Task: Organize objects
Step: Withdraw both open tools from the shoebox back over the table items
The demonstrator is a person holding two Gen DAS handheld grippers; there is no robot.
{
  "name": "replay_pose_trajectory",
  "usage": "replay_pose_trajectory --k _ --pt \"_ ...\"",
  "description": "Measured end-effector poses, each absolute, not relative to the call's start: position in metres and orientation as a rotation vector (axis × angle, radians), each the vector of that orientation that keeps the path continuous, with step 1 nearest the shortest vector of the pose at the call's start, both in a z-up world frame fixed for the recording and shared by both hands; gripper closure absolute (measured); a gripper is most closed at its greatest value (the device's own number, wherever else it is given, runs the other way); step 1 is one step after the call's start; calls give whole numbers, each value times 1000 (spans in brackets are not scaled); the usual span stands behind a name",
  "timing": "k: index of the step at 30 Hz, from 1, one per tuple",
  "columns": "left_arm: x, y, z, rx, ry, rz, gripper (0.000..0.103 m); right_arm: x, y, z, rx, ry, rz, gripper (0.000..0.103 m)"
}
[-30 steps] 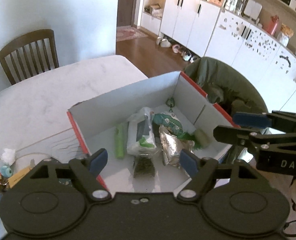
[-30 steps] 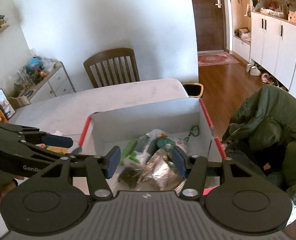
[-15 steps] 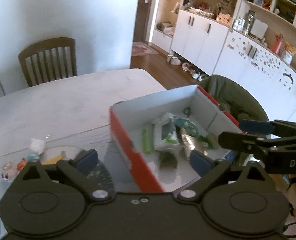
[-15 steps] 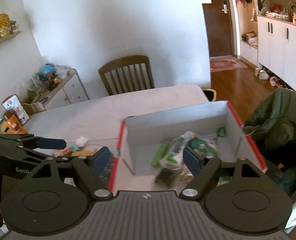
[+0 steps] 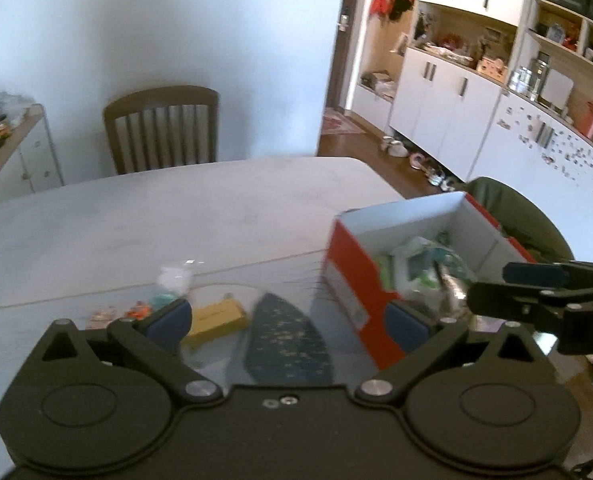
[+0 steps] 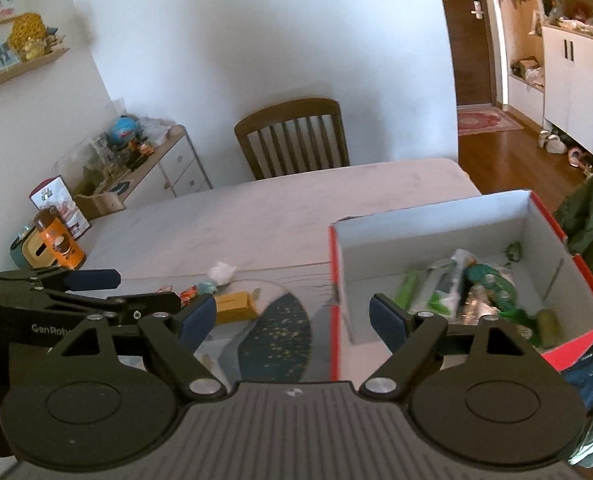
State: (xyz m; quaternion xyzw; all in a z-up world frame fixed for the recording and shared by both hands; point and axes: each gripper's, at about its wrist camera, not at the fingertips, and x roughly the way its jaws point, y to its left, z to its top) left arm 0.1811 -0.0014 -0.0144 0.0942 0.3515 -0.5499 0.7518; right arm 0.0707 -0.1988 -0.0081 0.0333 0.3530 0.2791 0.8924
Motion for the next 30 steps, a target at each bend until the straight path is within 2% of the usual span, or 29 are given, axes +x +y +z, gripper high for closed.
replay_pose_trajectory --k 17,30 --pt "283 41 -73 161 804 -1001 1 76 -91 -42 -36 792 590 19" --pt "335 26 -130 261 796 -885 1 109 -24 -88 -107 824 588 19"
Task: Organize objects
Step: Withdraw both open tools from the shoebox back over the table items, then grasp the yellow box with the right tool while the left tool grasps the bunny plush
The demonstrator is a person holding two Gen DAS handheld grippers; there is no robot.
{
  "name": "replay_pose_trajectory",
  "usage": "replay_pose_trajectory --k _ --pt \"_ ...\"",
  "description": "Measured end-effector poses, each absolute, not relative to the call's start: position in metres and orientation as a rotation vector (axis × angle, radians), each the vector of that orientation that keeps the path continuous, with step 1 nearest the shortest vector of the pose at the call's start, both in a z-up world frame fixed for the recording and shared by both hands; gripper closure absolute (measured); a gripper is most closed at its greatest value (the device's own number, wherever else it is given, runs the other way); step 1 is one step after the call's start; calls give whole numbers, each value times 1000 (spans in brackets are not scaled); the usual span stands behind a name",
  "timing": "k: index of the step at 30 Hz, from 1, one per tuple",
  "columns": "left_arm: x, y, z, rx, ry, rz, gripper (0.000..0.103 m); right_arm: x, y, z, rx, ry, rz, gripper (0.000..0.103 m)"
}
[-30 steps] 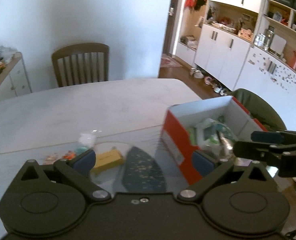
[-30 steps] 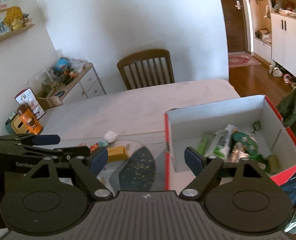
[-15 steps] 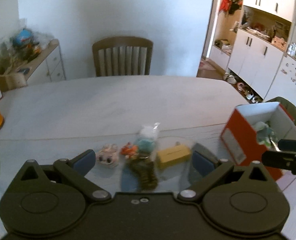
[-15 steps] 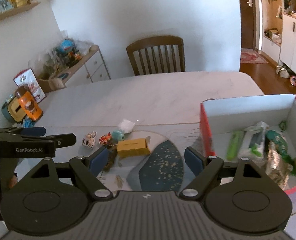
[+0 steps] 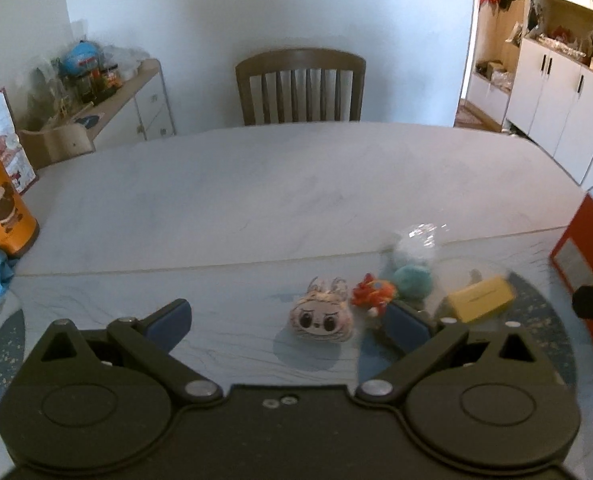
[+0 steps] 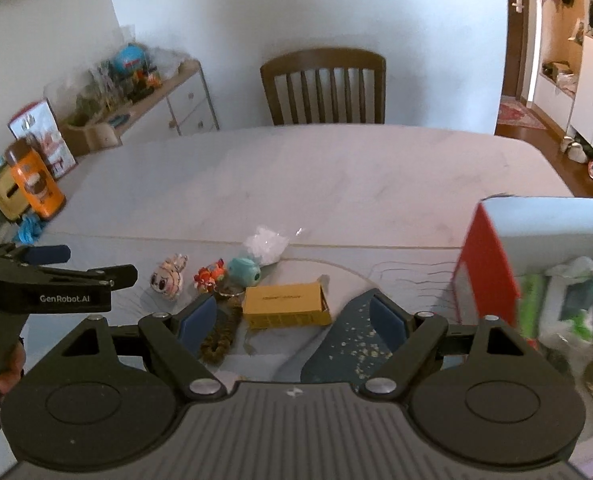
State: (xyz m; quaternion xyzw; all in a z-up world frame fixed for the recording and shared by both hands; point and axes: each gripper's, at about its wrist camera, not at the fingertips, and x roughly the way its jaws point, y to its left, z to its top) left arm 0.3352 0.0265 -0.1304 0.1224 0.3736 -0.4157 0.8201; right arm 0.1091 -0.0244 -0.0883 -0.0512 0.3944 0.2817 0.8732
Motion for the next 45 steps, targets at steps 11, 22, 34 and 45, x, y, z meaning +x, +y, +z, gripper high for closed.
replay_pose_trajectory --k 11,22,34,45 --pt "355 10 -168 255 843 -944 1 137 22 -135 -223 895 595 19" --pt "364 -1 -190 245 867 -972 8 158 34 -161 -249 956 576 19" --pt "363 -2 -200 251 866 -988 35 163 39 -167 -232 975 587 21" --pt "356 -3 -196 251 842 -1005 54 159 37 -162 -222 965 591 32"
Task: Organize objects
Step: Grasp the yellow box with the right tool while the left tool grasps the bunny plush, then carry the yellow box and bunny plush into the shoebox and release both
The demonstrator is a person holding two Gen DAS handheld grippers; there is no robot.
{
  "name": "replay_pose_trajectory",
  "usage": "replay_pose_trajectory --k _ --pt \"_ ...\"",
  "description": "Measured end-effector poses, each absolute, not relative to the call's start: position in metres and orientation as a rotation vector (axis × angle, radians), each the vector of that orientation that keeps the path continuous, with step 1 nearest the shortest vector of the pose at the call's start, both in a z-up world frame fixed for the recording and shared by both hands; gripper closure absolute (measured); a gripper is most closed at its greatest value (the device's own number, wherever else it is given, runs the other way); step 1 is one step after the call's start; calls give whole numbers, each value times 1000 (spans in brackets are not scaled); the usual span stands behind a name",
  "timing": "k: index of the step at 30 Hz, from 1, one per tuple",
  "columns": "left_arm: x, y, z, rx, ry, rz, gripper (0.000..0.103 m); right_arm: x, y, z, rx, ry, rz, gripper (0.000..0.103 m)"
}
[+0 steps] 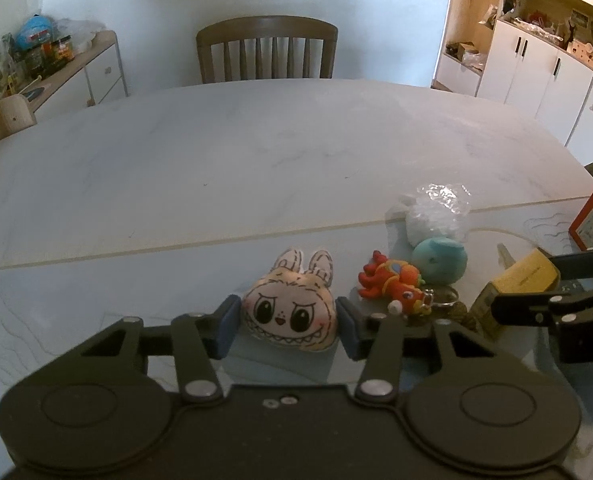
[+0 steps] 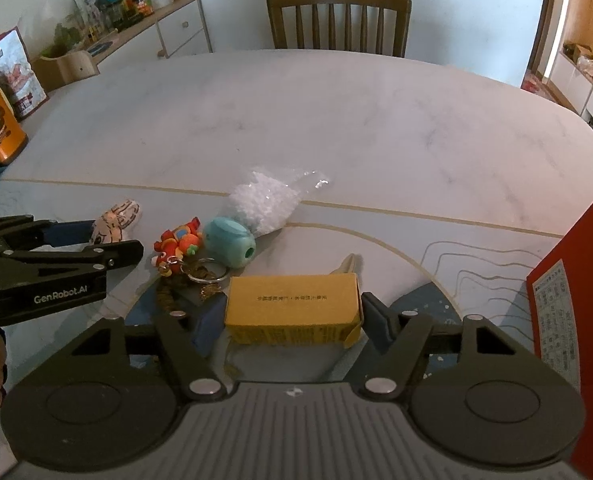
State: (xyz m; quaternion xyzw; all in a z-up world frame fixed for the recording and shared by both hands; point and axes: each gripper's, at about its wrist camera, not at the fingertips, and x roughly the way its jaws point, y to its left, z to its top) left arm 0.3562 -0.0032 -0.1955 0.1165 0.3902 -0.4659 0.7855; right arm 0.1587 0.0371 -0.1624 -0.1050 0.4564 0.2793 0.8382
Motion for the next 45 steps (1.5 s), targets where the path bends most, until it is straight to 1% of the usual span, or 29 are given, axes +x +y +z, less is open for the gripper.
replay_pose_trajectory --k 10,23,34,45 --pt "346 5 -175 217 862 -1007 55 149 27 -144 -172 944 595 33" --pt "313 20 -119 155 858 -1055 55 119 -6 -91 -95 897 606 33" --pt "274 23 -71 138 837 -1129 55 90 -54 -42 -47 841 603 33" --pt "215 3 -36 139 822 -1224 55 78 -125 -18 -12 813 550 33"
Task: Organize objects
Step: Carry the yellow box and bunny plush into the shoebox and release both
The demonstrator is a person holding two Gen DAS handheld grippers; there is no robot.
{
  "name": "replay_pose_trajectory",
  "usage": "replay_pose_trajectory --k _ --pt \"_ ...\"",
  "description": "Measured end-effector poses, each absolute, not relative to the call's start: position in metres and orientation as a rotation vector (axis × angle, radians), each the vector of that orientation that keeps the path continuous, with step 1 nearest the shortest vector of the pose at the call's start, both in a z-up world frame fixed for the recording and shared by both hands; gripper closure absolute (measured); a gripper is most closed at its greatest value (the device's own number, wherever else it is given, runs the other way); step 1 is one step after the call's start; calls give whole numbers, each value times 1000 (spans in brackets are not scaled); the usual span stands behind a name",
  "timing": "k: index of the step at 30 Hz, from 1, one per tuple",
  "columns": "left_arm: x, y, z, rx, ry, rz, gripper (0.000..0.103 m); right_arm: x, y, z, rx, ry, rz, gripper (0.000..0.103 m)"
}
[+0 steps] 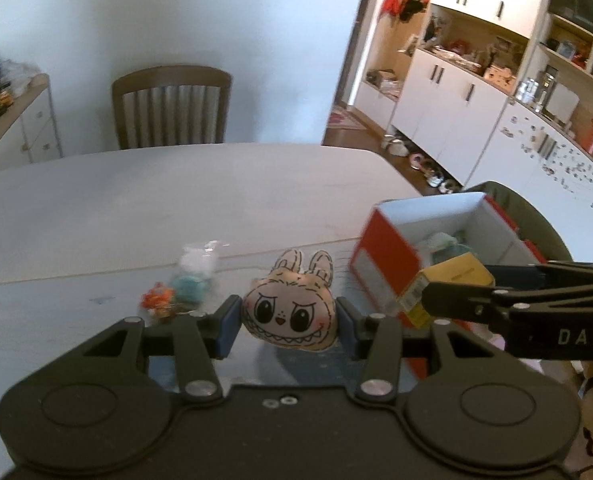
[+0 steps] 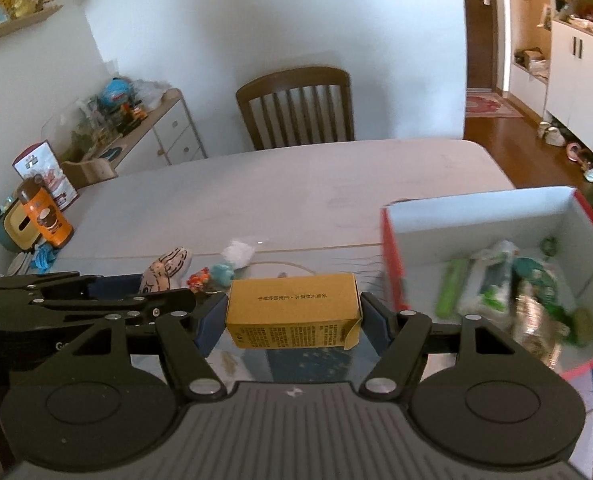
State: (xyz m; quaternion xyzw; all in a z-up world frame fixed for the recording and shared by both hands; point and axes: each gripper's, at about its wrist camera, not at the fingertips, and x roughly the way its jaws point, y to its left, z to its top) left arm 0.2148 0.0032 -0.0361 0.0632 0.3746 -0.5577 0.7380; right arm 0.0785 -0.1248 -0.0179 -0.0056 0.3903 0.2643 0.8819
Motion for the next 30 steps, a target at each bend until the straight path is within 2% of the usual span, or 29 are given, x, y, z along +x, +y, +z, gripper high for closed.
replay_pose_trajectory --k 15,30 --pt "132 -57 -19 199 806 -1297 55 93 -224 -15 13 788 510 33" --pt "79 -127 -27 289 824 -1279 55 131 -305 -41 -1 823 467 33"
